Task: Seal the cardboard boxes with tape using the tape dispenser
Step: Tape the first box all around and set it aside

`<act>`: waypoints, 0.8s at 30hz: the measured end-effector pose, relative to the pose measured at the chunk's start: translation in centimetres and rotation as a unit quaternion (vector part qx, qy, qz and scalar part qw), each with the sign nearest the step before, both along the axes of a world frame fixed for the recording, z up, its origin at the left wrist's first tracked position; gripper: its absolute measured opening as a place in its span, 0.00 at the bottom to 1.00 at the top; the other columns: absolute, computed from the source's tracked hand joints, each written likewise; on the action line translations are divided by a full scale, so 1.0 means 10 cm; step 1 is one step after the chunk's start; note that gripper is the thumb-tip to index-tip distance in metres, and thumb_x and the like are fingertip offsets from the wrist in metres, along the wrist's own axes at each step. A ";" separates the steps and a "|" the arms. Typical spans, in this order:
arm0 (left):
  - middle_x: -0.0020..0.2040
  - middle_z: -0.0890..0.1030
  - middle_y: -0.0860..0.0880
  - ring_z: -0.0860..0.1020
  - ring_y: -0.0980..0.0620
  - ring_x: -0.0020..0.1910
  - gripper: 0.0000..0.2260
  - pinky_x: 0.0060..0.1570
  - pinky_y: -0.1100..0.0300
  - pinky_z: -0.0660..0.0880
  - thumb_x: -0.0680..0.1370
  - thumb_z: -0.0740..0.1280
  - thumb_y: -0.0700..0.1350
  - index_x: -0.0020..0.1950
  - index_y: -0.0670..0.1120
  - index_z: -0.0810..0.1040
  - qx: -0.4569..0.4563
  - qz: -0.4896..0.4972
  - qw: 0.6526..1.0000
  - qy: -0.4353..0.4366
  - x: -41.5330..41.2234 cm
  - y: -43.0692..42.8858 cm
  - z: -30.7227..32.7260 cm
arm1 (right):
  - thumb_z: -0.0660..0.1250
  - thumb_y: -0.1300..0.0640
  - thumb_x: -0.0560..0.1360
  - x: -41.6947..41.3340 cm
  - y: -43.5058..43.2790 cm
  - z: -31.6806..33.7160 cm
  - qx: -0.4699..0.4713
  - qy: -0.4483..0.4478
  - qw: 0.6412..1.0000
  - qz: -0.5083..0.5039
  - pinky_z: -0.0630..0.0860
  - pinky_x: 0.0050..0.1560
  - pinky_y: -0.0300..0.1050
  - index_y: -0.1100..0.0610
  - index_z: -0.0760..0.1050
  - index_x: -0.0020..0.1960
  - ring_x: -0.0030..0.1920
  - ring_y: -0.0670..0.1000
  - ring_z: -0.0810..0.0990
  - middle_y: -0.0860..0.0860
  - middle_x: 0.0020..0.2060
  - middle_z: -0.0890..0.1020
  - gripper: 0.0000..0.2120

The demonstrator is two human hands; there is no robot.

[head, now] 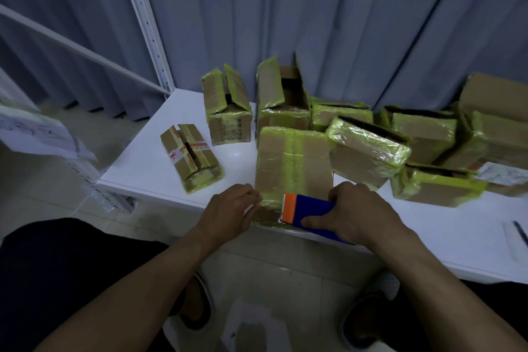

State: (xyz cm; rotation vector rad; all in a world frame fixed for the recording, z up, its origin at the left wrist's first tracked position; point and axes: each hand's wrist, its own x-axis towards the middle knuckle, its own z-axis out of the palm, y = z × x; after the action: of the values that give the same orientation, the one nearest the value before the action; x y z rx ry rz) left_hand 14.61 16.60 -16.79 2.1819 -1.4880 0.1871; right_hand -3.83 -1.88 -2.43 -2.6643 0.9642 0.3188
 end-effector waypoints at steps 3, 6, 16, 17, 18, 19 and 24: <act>0.51 0.77 0.52 0.76 0.51 0.47 0.09 0.33 0.51 0.77 0.80 0.64 0.51 0.56 0.49 0.79 0.026 -0.001 1.000 -0.005 -0.02 -0.03 0.02 | 0.74 0.24 0.59 0.05 -0.01 -0.05 -0.013 0.005 1.000 -0.005 0.74 0.36 0.44 0.50 0.77 0.47 0.43 0.50 0.78 0.47 0.43 0.77 0.33; 0.50 0.74 0.50 0.74 0.50 0.45 0.14 0.29 0.53 0.75 0.77 0.69 0.44 0.63 0.52 0.76 0.044 -0.003 0.999 -0.007 -0.08 -0.04 0.07 | 0.74 0.25 0.60 0.09 -0.02 -0.09 -0.020 0.010 1.000 -0.003 0.71 0.34 0.43 0.51 0.76 0.45 0.41 0.50 0.78 0.47 0.41 0.77 0.31; 0.55 0.80 0.54 0.76 0.52 0.54 0.11 0.37 0.54 0.79 0.74 0.74 0.54 0.56 0.53 0.84 0.025 -0.008 1.000 -0.002 -0.14 -0.15 0.23 | 0.71 0.22 0.61 0.13 -0.03 -0.14 -0.037 0.027 0.999 0.005 0.71 0.35 0.43 0.51 0.76 0.46 0.41 0.50 0.77 0.47 0.40 0.76 0.33; 0.53 0.80 0.54 0.77 0.51 0.52 0.11 0.35 0.53 0.79 0.74 0.75 0.51 0.56 0.53 0.84 0.030 -0.010 0.999 0.000 -0.13 -0.16 0.22 | 0.71 0.22 0.61 0.13 -0.03 -0.14 -0.037 0.027 0.999 0.006 0.72 0.36 0.43 0.51 0.75 0.45 0.41 0.50 0.78 0.47 0.40 0.76 0.33; 0.51 0.80 0.54 0.77 0.51 0.51 0.12 0.33 0.53 0.78 0.74 0.75 0.49 0.57 0.53 0.84 0.035 -0.010 0.999 -0.003 -0.13 -0.17 0.21 | 0.71 0.22 0.61 0.12 -0.03 -0.15 -0.037 0.028 0.999 0.006 0.72 0.36 0.43 0.51 0.75 0.44 0.41 0.50 0.78 0.47 0.40 0.76 0.33; 0.51 0.80 0.53 0.76 0.50 0.51 0.14 0.30 0.54 0.77 0.73 0.76 0.47 0.58 0.52 0.83 0.040 -0.009 0.999 -0.011 -0.15 -0.17 0.21 | 0.70 0.22 0.61 0.11 -0.02 -0.15 -0.038 0.027 0.999 0.008 0.73 0.36 0.43 0.51 0.73 0.43 0.41 0.50 0.78 0.47 0.40 0.77 0.32; 0.49 0.79 0.52 0.76 0.49 0.49 0.20 0.23 0.59 0.71 0.68 0.79 0.40 0.58 0.51 0.84 0.041 -0.008 0.998 -0.044 -0.22 -0.17 0.25 | 0.72 0.24 0.63 0.03 0.00 -0.14 -0.011 0.008 1.000 0.003 0.72 0.34 0.43 0.51 0.71 0.39 0.39 0.49 0.78 0.48 0.38 0.77 0.30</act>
State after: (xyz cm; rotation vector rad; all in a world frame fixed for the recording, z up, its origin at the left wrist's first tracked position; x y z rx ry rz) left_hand 12.45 14.91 -14.28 2.2511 -1.5864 0.2223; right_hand -3.58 -1.84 -3.79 -2.6891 0.9688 0.3328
